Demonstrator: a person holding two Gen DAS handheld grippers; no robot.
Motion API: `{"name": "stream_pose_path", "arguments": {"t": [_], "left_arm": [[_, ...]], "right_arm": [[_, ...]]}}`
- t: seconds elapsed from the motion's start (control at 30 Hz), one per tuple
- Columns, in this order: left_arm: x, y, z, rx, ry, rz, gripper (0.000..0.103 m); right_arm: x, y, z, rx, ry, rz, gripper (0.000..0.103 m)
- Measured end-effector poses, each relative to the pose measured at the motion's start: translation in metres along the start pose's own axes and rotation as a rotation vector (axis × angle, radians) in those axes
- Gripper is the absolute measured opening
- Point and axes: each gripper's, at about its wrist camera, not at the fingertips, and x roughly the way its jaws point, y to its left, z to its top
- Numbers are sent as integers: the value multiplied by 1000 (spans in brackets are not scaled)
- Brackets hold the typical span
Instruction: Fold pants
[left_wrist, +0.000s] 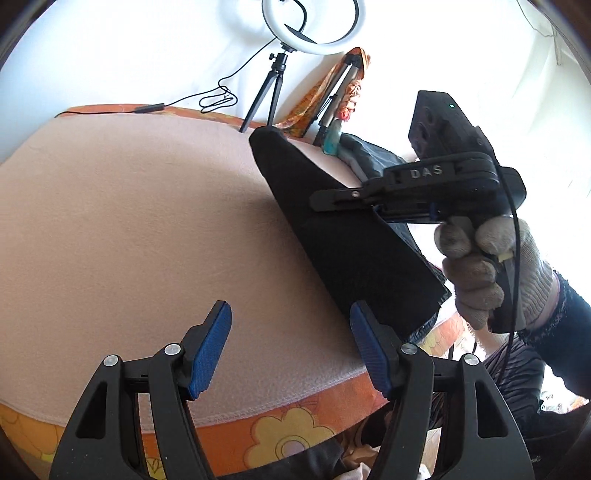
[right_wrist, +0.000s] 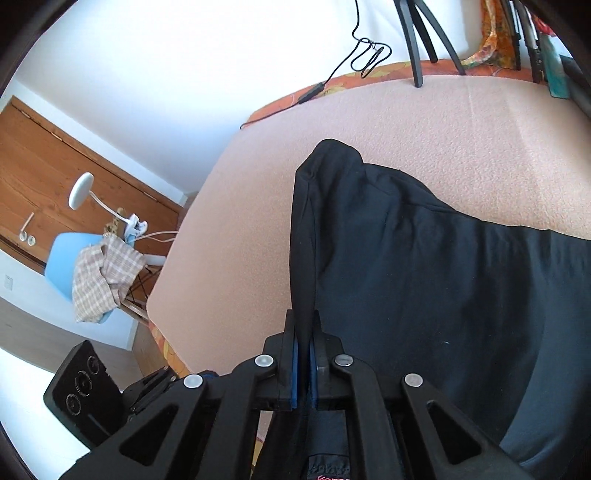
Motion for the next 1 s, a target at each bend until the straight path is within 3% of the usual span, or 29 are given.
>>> {"name": "stream_pose_path", "arguments": {"t": [0.17,0.47,0.87,1.0], "left_arm": [[20,-5,7,5,19,-24,66],[55,-55,10,115,84,-69,66],[92,-100,20,196,124,-142,66],[101,-118,23,245,138,-160,66]], "right_arm": [[-38,-10,-9,12,-81,10,2],[-85,-39,-27,41,-158,-45,2],[-124,-130,-44,170,-194,-98,2],[-127,-142,-46,182,-194,-104,2]]}}
